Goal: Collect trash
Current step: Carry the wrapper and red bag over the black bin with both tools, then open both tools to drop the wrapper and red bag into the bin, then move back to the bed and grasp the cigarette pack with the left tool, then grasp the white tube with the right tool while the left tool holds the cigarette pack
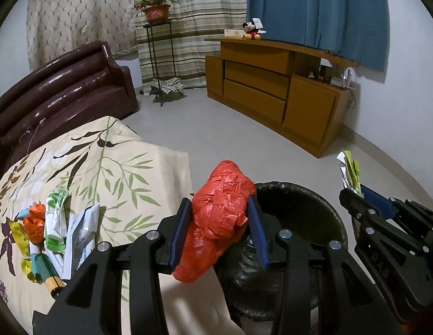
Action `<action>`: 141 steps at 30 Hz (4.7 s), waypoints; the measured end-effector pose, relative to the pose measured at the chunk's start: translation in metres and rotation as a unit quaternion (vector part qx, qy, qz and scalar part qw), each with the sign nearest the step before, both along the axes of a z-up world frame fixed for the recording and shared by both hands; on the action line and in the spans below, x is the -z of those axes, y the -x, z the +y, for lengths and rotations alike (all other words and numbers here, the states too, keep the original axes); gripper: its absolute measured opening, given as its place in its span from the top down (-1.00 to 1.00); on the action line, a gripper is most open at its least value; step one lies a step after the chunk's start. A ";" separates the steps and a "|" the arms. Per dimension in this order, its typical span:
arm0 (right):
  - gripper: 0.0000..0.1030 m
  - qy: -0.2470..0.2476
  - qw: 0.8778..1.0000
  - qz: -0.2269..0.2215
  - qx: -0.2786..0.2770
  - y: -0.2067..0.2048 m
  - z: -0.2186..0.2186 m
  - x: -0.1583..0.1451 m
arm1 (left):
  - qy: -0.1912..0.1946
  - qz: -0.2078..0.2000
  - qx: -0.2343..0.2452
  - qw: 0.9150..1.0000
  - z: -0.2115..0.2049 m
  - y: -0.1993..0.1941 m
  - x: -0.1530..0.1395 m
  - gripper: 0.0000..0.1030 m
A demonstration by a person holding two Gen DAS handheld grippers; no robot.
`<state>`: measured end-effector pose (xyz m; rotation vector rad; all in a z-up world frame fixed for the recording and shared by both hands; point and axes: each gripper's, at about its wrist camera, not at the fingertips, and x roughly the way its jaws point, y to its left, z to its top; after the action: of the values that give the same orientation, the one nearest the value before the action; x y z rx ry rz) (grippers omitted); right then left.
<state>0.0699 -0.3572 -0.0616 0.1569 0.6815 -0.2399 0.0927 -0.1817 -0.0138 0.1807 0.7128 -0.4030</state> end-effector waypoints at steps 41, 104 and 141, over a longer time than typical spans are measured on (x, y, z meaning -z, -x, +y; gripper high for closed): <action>0.22 -0.024 0.999 0.002 -0.030 0.023 0.055 -0.004 | -0.004 0.008 -0.034 0.999 0.068 0.029 -0.010 -0.32; 0.06 0.009 0.986 0.032 -0.163 0.061 0.193 -0.010 | -0.051 0.027 -0.087 0.995 0.213 0.091 0.029 -0.16; 0.20 0.016 0.979 0.061 -0.192 -0.070 0.229 -0.005 | 0.008 0.028 -0.177 0.984 0.268 -0.004 0.004 -0.10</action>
<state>0.1401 -0.1281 -0.0570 -0.0225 0.8151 0.1114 0.0968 0.0864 -0.0175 0.0241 0.7802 -0.0740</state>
